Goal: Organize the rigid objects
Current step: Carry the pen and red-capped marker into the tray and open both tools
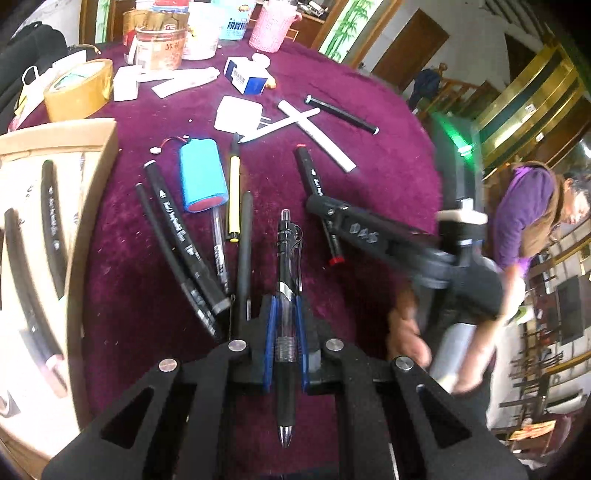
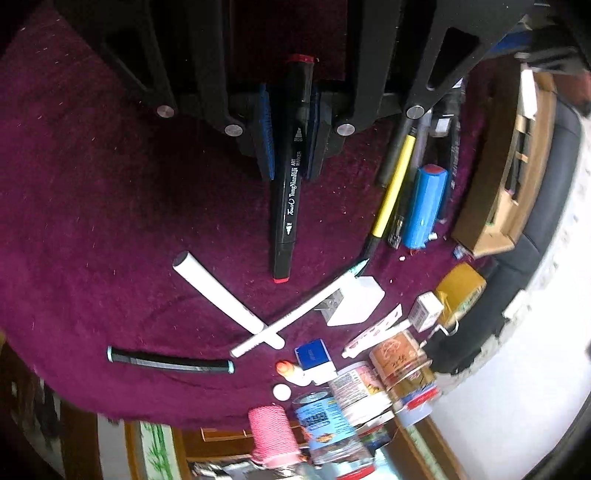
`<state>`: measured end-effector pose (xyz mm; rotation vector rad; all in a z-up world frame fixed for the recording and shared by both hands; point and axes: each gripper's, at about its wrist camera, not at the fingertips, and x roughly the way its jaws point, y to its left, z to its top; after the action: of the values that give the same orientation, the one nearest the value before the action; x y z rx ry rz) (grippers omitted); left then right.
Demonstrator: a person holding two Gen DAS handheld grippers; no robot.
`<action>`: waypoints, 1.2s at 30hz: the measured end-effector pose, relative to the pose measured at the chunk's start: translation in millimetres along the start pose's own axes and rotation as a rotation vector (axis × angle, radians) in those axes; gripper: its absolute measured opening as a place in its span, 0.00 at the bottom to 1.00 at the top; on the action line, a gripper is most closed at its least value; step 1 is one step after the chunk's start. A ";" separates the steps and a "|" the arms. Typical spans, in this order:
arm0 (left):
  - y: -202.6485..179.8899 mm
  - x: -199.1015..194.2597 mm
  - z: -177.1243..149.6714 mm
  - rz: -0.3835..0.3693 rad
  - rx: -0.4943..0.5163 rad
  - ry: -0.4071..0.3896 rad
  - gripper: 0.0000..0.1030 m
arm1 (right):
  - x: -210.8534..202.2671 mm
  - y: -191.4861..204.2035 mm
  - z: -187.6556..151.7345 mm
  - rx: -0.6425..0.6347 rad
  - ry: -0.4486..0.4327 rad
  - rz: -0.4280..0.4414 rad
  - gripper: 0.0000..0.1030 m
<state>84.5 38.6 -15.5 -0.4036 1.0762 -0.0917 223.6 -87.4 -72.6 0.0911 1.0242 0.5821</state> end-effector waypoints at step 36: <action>151.6 -126.0 -30.5 0.069 -0.298 -0.253 0.08 | -52.4 173.0 -49.3 -0.188 0.029 0.429 0.14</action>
<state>-20.7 203.8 22.2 -0.6281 0.8531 0.1796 91.2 23.3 0.3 0.1380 0.9775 1.0700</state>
